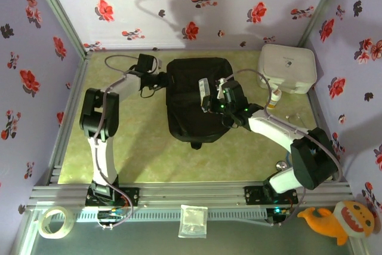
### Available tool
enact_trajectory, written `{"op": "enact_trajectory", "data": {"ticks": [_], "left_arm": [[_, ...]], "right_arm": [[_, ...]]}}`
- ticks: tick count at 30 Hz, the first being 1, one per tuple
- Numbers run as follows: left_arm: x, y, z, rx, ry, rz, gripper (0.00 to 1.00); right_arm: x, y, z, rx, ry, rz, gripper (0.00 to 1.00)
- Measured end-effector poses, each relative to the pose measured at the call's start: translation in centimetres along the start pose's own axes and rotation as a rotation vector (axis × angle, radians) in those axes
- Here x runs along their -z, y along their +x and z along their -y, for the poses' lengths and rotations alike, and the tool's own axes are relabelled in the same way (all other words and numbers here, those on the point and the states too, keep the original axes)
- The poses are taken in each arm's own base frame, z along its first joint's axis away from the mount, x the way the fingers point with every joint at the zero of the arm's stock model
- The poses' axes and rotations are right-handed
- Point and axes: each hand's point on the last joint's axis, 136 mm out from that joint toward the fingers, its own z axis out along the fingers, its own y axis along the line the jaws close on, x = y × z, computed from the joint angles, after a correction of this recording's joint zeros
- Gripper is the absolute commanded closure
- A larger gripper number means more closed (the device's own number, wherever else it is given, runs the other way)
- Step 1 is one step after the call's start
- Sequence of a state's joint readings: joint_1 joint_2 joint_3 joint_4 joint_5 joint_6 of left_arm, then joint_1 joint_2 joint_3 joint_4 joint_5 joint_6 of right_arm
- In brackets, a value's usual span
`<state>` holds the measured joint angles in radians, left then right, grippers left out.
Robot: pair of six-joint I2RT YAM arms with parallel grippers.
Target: Pack the student bag
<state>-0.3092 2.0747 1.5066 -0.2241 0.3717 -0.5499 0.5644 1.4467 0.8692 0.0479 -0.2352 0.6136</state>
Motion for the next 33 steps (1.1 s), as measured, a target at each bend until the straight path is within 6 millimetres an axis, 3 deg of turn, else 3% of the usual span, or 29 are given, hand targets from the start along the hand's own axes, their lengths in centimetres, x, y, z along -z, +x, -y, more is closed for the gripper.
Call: {"op": "enact_trajectory", "data": {"ticks": [6,10,17,24,29,33], "left_arm": [[-0.9,0.3,-0.1,0.011,0.016,-0.016,0.98],[-0.4,0.6,-0.9,0.039,-0.005,0.012,1.00],[5.6,4.0,-5.0,0.189,-0.140,0.081,1.00],[11.3,8.0,-8.2,0.297,-0.274,0.138,0.53],[14.3,7.7,-6.7,0.207,-0.303,0.166,0.46],[15.1,5.9,-2.5,0.047,-0.282,0.167,0.46]], "right_arm": [[0.0,0.0,0.2,-0.002,0.011,0.002,0.84],[0.0,0.2,1.0,-0.020,0.041,-0.007,0.84],[-1.6,0.8,2.9,-0.074,0.085,-0.075,0.84],[-2.2,0.8,1.9,-0.079,0.039,-0.109,0.84],[-2.1,1.0,0.9,-0.079,-0.011,-0.136,0.83],[-2.0,1.3,0.0,-0.077,-0.057,-0.156,0.83]]}}
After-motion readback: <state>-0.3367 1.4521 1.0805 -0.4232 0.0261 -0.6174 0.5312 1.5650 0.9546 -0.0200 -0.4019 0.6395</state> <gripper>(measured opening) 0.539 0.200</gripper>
